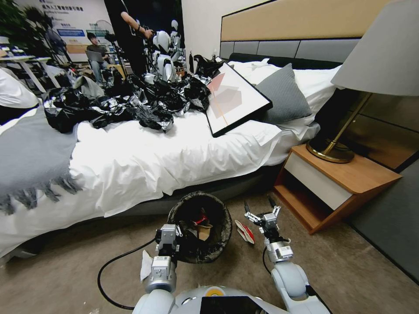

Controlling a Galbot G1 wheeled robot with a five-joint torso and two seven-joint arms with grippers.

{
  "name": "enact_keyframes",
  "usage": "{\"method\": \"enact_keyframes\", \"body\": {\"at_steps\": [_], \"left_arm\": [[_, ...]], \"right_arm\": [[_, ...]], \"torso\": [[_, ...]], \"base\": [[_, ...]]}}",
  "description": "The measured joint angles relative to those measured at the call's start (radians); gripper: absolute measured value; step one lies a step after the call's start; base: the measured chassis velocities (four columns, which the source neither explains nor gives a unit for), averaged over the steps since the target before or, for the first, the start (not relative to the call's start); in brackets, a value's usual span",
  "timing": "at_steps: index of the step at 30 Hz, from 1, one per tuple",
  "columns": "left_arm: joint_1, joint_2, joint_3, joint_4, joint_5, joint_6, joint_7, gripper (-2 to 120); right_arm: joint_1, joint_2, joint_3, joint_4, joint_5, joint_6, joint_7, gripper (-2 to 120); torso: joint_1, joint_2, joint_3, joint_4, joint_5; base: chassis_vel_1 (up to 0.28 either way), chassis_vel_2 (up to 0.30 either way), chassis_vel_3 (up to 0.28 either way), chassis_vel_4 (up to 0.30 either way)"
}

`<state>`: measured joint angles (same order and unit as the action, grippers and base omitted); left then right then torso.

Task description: Pick up the trash bin, then pick up the garbage from the floor and place it into the trash bin.

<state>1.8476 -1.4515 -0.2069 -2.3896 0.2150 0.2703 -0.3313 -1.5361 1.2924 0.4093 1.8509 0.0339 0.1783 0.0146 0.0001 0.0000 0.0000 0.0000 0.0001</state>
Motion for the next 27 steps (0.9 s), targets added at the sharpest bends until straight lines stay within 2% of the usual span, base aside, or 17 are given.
{"method": "enact_keyframes", "body": {"at_steps": [8, 12, 27], "left_arm": [[-0.001, 0.0, 0.007, 0.0, 0.006, 0.0, 0.0, 0], [-0.001, -0.001, 0.008, 0.0, 0.01, 0.0, 0.0, 0], [0.005, -0.002, 0.016, -0.005, 0.024, -0.001, 0.001, 0]], "right_arm": [[0.046, -0.112, -0.056, -0.149, 0.025, -0.076, -0.073, 100], [0.057, -0.138, -0.079, -0.204, 0.025, -0.091, -0.097, 100], [0.114, -0.091, -0.128, -0.382, -0.004, -0.132, -0.166, 100]], "torso": [[0.0, 0.0, 0.0, 0.0, -0.0002], [0.0, 0.0, 0.0, -0.0001, -0.0001], [0.0, 0.0, 0.0, 0.0, -0.0002]], "base": [[0.0, 0.0, 0.0, 0.0], [0.0, 0.0, 0.0, 0.0], [0.0, 0.0, 0.0, 0.0]]}}
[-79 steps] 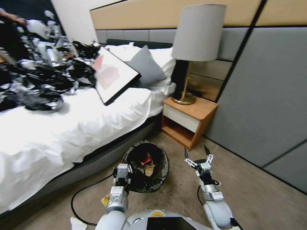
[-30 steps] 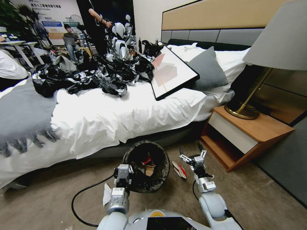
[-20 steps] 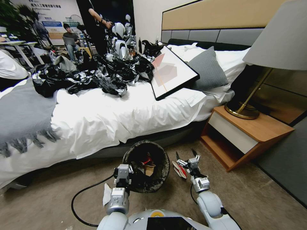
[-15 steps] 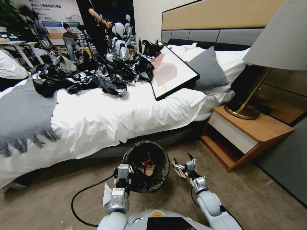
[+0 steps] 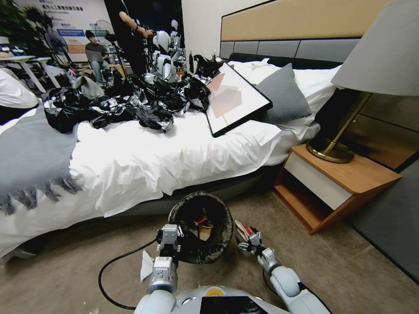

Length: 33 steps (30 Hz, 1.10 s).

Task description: Pick up the trash bin, then pick up the garbage from the floor and place it into the trash bin.

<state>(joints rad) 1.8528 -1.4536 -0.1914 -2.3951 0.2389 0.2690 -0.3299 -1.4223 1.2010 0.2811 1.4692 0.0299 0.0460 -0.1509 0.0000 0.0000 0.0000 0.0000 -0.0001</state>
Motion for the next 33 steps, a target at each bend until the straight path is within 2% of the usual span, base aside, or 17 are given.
{"method": "enact_keyframes", "body": {"at_steps": [12, 16, 17, 20, 21, 22, 23, 26, 30, 33], "left_arm": [[-0.001, -0.001, 0.003, 0.001, 0.003, -0.003, 0.001, 0], [-0.001, -0.001, -0.003, 0.001, 0.003, -0.003, 0.001, 0], [0.0, -0.001, -0.006, 0.0, 0.002, -0.003, 0.001, 0], [0.0, -0.001, -0.009, 0.0, 0.001, -0.003, 0.001, 0], [-0.002, -0.001, -0.009, 0.001, 0.001, -0.003, 0.001, 0], [-0.003, -0.001, -0.007, 0.001, 0.0, -0.003, 0.001, 0], [-0.003, -0.001, -0.007, 0.001, 0.0, -0.003, 0.001, 0], [-0.004, 0.0, -0.003, 0.003, 0.0, -0.003, 0.001, 0], [-0.004, 0.0, -0.004, 0.003, -0.001, -0.003, 0.002, 0], [-0.003, 0.001, -0.006, 0.003, -0.001, -0.003, 0.002, 0]], "right_arm": [[0.077, 0.065, 0.011, -0.193, -0.042, 0.043, -0.03, 100], [0.106, 0.079, 0.019, -0.249, -0.058, 0.064, -0.029, 91], [0.112, 0.079, 0.023, -0.257, -0.062, 0.068, -0.029, 83], [0.114, 0.077, 0.027, -0.257, -0.06, 0.07, -0.029, 77], [0.113, 0.071, 0.034, -0.243, -0.055, 0.071, -0.027, 67], [0.113, 0.069, 0.036, -0.235, -0.054, 0.072, -0.025, 61], [0.113, 0.069, 0.036, -0.235, -0.054, 0.072, -0.025, 61], [0.118, 0.063, 0.044, -0.23, -0.054, 0.073, -0.02, 48], [0.127, 0.06, 0.05, -0.237, -0.054, 0.078, -0.018, 39], [0.133, 0.055, 0.053, -0.239, -0.053, 0.086, -0.017, 24]], "torso": [[0.0, 0.0, 0.0, -0.0001, 0.0001], [0.0, 0.0, 0.0, 0.0, 0.0001], [0.0, 0.0, 0.0, 0.0, 0.0002], [0.0, 0.0, 0.0, 0.0, 0.0], [0.0, 0.0, 0.0, -0.0001, 0.0001], [0.0, 0.0, 0.0, 0.0, 0.0001], [0.0, 0.0, 0.0, 0.0, 0.0001], [0.0, 0.0, 0.0, -0.0002, 0.0002], [0.0, 0.0, 0.0, 0.0001, 0.0002], [0.0, 0.0, 0.0, 0.0, 0.0002]], "base": [[0.0, 0.0, 0.0, 0.0], [0.0, 0.0, 0.0, 0.0], [0.0, 0.0, 0.0, 0.0], [0.0, 0.0, 0.0, 0.0], [0.0, 0.0, 0.0, 0.0], [0.0, 0.0, 0.0, 0.0], [0.0, 0.0, 0.0, 0.0], [0.0, 0.0, 0.0, 0.0], [0.0, 0.0, 0.0, 0.0], [0.0, 0.0, 0.0, 0.0]]}}
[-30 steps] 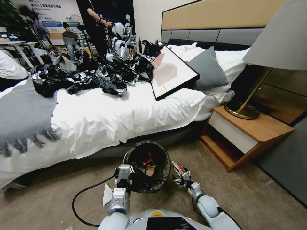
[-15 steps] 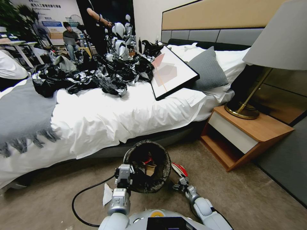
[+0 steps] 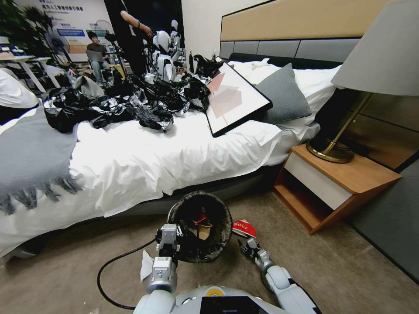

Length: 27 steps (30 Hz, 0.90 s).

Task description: Pick up the trash bin, then pick up the garbage from the floor and place it into the trash bin.

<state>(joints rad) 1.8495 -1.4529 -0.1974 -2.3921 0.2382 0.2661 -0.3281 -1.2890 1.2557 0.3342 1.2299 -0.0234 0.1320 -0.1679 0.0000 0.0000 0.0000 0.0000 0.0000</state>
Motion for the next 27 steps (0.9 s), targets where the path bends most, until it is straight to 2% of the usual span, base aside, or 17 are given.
{"method": "enact_keyframes", "body": {"at_steps": [7, 27], "left_arm": [[0.0, 0.0, 0.001, 0.0, 0.0, 0.0, 0.0, 0], [-0.001, -0.002, 0.002, 0.001, -0.001, 0.0, 0.003, 0]], "right_arm": [[0.002, -0.005, 0.003, 0.011, 0.001, 0.005, 0.005, 0], [0.005, -0.009, 0.01, 0.027, 0.0, 0.026, 0.008, 0]], "torso": [[0.0, 0.0, 0.0, 0.0, -0.0001], [0.0, 0.0, 0.0, 0.0, 0.0]], "base": [[0.0, 0.0, 0.0, 0.0], [0.0, 0.0, 0.0, 0.0]]}}
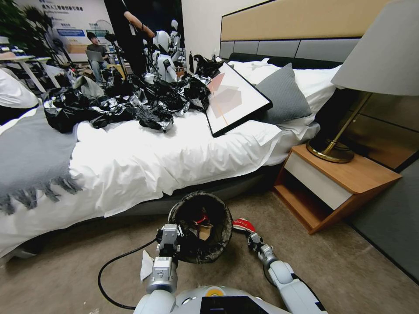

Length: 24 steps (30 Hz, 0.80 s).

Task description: Pick up the trash bin, then pick up the garbage from the floor and place it into the trash bin.

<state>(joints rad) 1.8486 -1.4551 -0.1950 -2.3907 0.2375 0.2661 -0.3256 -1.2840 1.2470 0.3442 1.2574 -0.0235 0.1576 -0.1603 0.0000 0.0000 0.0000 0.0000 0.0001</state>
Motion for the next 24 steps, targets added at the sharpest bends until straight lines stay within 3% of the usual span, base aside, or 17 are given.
{"method": "enact_keyframes", "body": {"at_steps": [11, 24], "left_arm": [[0.0, -0.002, -0.008, 0.0, 0.0, 0.0, 0.0, 0], [0.0, -0.002, -0.012, -0.004, -0.002, -0.001, 0.001, 0]], "right_arm": [[-0.065, 0.024, 0.037, 0.138, 0.047, 0.047, 0.051, 0], [-0.088, 0.033, 0.062, 0.163, 0.068, 0.085, 0.066, 0]], "torso": [[0.0, 0.0, 0.0, 0.0, -0.0001], [0.0, 0.0, 0.0, 0.0, 0.0]], "base": [[0.0, 0.0, 0.0, 0.0], [0.0, 0.0, 0.0, 0.0]]}}
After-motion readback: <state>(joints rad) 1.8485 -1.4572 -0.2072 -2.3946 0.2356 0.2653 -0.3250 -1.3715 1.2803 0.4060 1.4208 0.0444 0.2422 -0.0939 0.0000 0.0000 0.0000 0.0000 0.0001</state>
